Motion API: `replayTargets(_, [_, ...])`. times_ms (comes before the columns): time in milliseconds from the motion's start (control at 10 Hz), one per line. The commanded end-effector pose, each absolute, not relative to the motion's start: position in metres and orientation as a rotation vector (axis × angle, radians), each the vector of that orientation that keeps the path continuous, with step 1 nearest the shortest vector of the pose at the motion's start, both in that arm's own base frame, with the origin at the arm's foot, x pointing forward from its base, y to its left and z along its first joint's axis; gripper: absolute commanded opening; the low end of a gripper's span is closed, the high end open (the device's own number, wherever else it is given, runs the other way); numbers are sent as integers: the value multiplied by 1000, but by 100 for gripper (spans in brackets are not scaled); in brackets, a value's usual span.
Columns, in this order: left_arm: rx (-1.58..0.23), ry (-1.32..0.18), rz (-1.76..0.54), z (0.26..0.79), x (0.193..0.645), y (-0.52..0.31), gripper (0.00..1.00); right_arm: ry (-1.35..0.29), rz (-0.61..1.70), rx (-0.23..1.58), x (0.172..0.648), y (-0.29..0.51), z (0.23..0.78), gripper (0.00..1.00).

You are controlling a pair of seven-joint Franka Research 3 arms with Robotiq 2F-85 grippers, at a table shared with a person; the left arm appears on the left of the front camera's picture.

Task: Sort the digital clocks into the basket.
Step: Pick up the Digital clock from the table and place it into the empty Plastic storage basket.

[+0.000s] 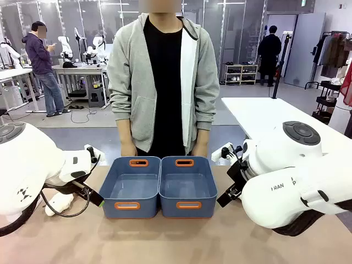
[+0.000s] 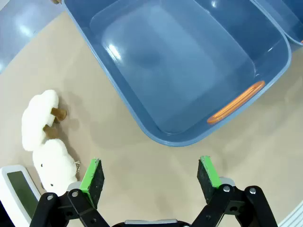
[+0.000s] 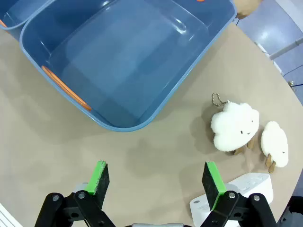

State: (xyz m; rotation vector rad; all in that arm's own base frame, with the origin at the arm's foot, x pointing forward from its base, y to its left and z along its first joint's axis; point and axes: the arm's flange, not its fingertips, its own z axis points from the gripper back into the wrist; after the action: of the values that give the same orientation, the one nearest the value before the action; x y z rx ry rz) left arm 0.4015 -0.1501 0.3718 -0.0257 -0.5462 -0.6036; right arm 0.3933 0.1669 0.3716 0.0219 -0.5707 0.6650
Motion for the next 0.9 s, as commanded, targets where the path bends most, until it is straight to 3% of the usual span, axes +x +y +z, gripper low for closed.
replayTargets(0, [-26,-546,-604,372,401,-150,100,-571,665,22,393,167,372,100])
replayTargets(800, [-26,-546,-605,372,401,-151,100,-571,667,21,393,167,372,100])
